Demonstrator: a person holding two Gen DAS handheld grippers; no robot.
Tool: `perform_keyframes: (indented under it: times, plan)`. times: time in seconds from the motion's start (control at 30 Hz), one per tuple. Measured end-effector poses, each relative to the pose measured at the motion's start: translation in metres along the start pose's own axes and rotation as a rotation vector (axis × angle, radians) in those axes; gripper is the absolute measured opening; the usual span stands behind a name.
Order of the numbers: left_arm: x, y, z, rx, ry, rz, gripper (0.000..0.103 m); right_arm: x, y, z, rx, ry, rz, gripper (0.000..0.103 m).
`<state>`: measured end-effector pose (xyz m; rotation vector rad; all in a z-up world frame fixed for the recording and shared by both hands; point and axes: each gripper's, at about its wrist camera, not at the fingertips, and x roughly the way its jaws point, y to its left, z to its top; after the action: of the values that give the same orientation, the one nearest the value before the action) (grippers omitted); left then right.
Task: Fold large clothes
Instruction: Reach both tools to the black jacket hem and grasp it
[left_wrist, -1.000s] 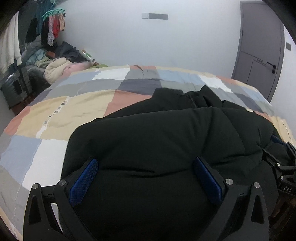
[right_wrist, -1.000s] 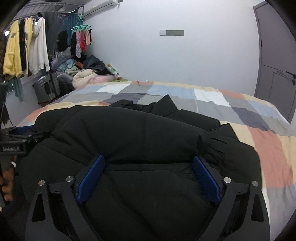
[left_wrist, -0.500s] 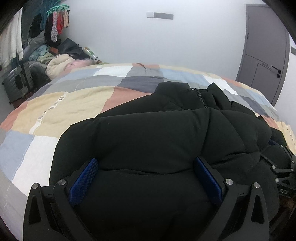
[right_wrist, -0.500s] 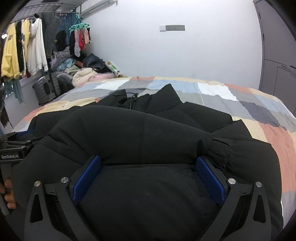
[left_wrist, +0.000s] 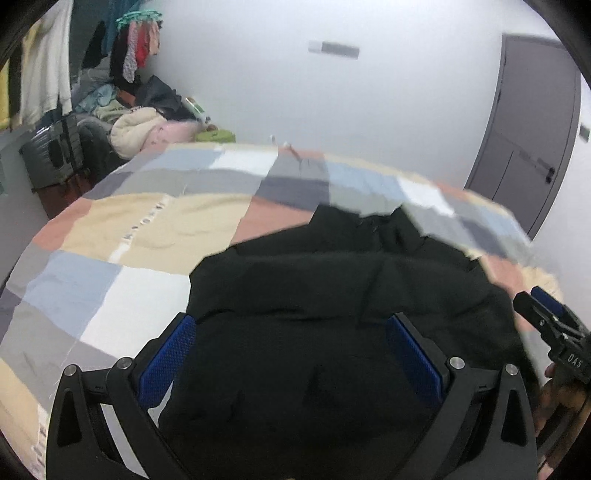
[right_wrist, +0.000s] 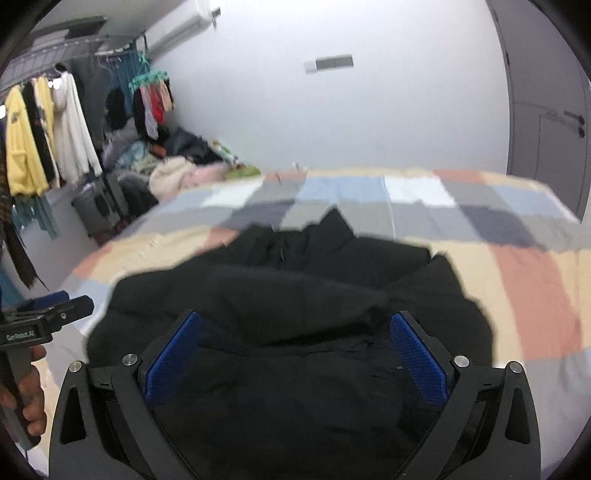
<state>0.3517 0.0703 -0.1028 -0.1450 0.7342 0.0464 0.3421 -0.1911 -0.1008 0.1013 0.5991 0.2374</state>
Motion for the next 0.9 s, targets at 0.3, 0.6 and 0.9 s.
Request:
perform_keyframes:
  times: [0.3,0.6,0.9]
  plan:
    - [-0.136,-0.031,0.01,0.037,-0.123,-0.08,0.103,-0.136,0.04,0.041,-0.074,-0.151,-0.014,0.103]
    - [-0.233,-0.047,-0.021,0.067,-0.178,-0.138,0.103,-0.223,0.062,0.032,-0.098,-0.222,-0.008,0.103]
    - [-0.249,-0.017,-0.078,0.048,-0.017,-0.228,0.103,-0.258,0.053,-0.011,-0.106,-0.118,-0.001,0.103]
